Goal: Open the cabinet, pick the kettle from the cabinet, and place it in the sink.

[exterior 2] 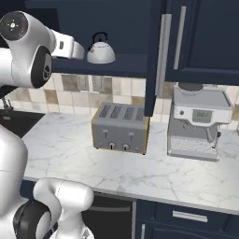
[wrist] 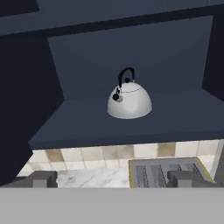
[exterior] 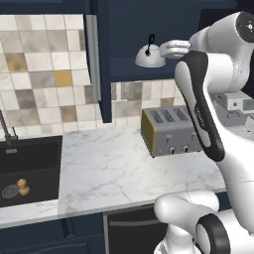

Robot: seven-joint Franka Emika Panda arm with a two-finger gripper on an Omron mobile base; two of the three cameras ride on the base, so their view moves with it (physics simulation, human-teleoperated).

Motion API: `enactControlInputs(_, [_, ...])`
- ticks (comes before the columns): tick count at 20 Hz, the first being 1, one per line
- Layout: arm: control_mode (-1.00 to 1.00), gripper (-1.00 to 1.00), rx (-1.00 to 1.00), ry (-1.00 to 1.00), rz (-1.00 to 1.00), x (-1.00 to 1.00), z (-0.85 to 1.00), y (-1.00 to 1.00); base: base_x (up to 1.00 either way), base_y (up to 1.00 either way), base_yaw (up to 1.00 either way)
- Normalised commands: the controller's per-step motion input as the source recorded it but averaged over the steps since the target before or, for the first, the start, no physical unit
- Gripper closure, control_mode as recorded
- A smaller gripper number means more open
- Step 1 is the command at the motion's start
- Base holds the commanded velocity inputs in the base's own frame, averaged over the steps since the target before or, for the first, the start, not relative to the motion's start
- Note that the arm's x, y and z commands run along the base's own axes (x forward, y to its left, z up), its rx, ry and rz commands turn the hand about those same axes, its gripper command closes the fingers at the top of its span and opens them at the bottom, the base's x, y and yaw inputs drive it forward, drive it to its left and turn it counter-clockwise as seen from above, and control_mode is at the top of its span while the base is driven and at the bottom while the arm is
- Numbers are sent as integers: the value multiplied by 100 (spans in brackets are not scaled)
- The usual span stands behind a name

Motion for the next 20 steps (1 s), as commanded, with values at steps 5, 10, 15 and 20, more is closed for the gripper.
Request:
enactControlInputs(5, [-100,-100,-16,-2,0,31,2,0,0,0,0])
enactControlInputs(10, [-100,-100,-9,0,0,25,5,-2,0,0,0])
enactControlInputs(15, [-100,-100,-1,0,0,22,2,-1,0,0,0])
enactControlInputs(20, [-100,-100,0,0,-1,21,1,-5,0,0,0])
